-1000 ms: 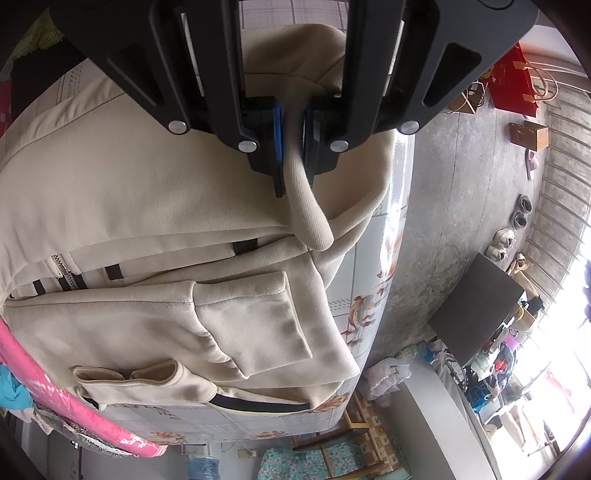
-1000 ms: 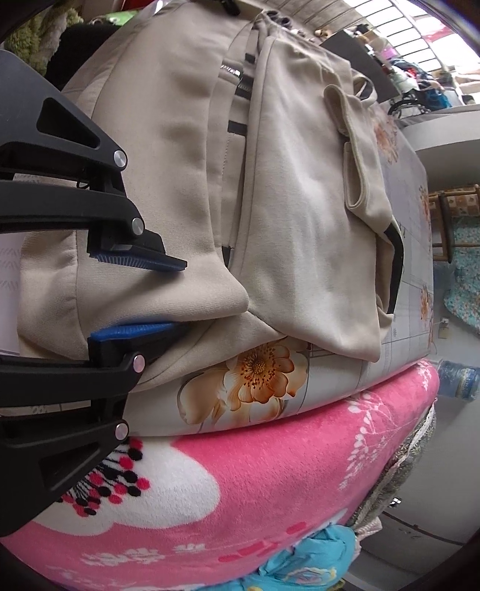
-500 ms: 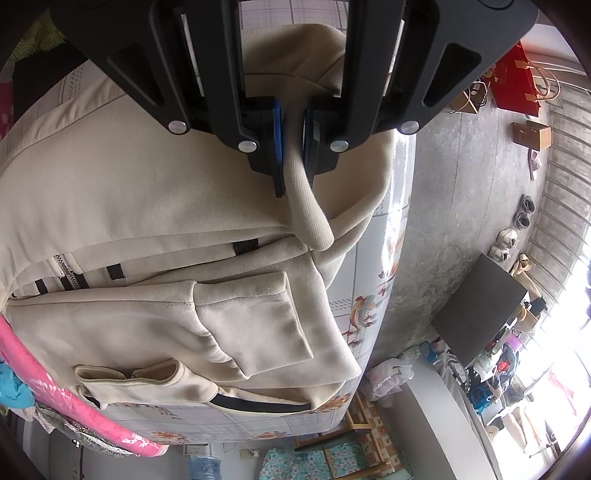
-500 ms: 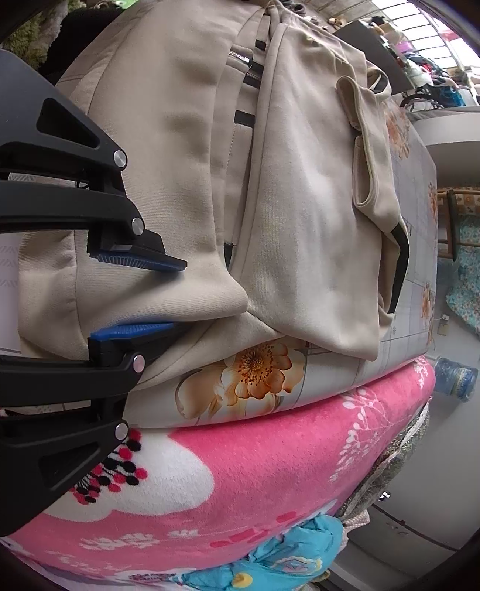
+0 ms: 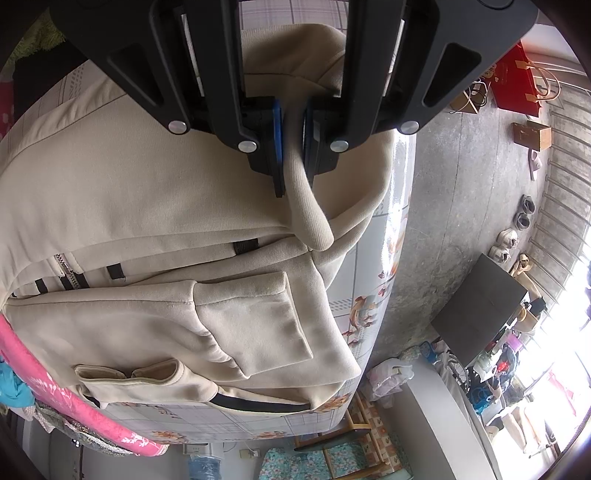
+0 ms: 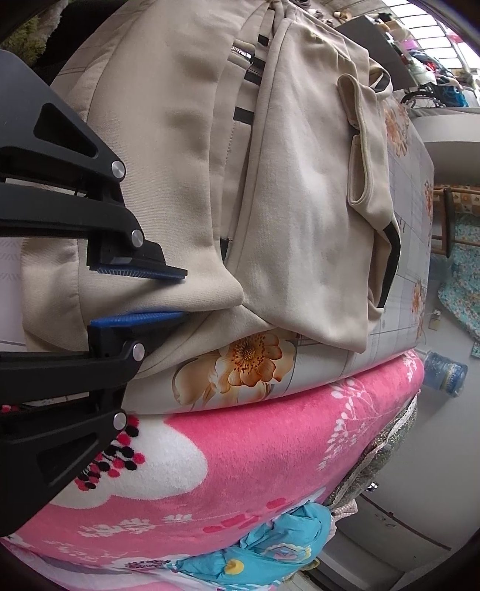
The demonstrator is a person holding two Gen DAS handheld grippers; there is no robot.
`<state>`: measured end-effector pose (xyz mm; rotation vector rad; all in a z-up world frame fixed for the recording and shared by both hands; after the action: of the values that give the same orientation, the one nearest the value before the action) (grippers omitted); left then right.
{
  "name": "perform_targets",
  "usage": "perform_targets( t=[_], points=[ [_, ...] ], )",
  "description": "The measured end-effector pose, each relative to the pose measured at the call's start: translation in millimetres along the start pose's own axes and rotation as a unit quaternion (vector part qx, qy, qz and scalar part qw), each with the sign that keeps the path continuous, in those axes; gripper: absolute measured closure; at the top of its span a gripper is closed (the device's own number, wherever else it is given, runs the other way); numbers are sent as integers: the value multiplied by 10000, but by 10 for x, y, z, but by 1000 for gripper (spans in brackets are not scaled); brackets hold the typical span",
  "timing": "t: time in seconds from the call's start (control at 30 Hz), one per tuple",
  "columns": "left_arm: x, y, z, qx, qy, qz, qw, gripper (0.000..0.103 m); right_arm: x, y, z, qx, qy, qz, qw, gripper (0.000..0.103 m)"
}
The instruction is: Fold large clothes
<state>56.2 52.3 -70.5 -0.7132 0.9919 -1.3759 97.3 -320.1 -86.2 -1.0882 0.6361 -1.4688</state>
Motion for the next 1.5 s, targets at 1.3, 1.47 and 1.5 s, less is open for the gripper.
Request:
perform_targets(
  t=[1.3, 1.47, 1.5],
  points=[
    [-102, -486, -169, 1163, -281, -284, 9924, 98, 102, -658, -144, 912, 436, -172, 9947, 97],
    [-159, -807, -303, 1714, -433, -487, 9830, 98, 135, -862, -230, 1187, 587, -196, 9910, 97],
    [-168, -840, -321, 1764, -461, -496, 9820, 98, 139, -880, -245, 1221, 603, -207, 9905, 97]
  ],
)
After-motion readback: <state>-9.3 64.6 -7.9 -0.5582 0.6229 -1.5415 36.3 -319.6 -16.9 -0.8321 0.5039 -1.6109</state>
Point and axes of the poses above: each gripper's, at about its wrist camera, not at the fingertips, and y roughly the way its jaws point, x to its right, z to its top, the point moved 5 cm from there along y, roughly the way its jaws point, and after that the axes turned 2 degrees about -z, right-handed, at the moved point
